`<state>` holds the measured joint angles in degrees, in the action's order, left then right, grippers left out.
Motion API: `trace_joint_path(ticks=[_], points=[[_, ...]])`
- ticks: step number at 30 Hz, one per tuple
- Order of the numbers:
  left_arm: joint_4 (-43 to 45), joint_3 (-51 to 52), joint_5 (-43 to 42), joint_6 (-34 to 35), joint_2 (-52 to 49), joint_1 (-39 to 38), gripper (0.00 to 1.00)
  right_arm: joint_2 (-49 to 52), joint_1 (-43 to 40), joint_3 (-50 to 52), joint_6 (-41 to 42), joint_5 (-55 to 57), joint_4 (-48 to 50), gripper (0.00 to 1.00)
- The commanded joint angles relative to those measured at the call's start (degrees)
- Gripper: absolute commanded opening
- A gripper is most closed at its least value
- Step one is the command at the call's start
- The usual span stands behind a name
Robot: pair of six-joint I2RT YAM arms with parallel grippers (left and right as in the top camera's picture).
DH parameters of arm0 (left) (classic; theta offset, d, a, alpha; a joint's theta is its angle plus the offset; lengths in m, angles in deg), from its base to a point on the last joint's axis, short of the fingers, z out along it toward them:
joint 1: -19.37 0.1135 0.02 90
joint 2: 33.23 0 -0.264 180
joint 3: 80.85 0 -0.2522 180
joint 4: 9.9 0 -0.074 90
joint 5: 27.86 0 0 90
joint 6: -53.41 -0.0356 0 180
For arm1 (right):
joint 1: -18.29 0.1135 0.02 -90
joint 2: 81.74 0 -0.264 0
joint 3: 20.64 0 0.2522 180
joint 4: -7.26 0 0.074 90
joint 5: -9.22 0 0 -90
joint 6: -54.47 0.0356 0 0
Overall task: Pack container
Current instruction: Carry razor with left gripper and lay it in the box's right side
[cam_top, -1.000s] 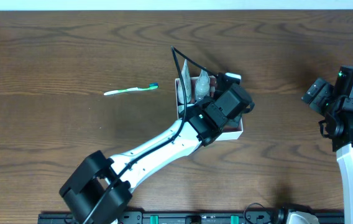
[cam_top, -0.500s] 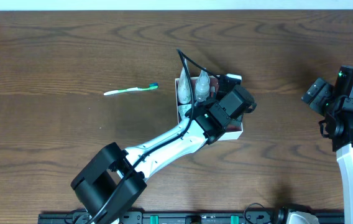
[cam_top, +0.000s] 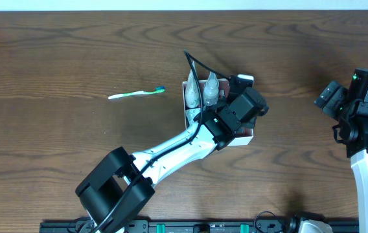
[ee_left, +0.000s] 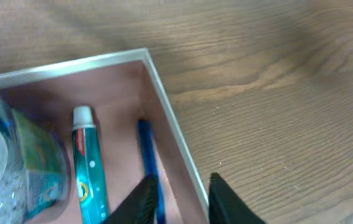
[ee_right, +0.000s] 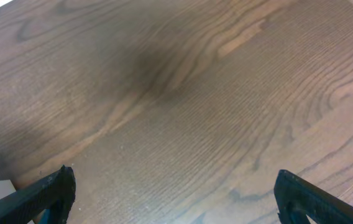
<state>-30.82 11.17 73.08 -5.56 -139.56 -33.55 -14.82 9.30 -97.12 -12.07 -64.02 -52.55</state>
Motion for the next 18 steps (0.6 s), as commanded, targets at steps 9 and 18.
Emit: trace_joint_path(ticks=[9,18], points=[[-3.0,-0.5,1.2,-11.5,11.5,0.1,0.31,0.0,-0.5,-0.1,0.1,0.8,-0.1,0.99],[-21.9,-0.4,19.5,-16.4,34.6,2.0,0.38,0.0,-0.5,-0.1,0.1,0.8,-0.1,0.99]])
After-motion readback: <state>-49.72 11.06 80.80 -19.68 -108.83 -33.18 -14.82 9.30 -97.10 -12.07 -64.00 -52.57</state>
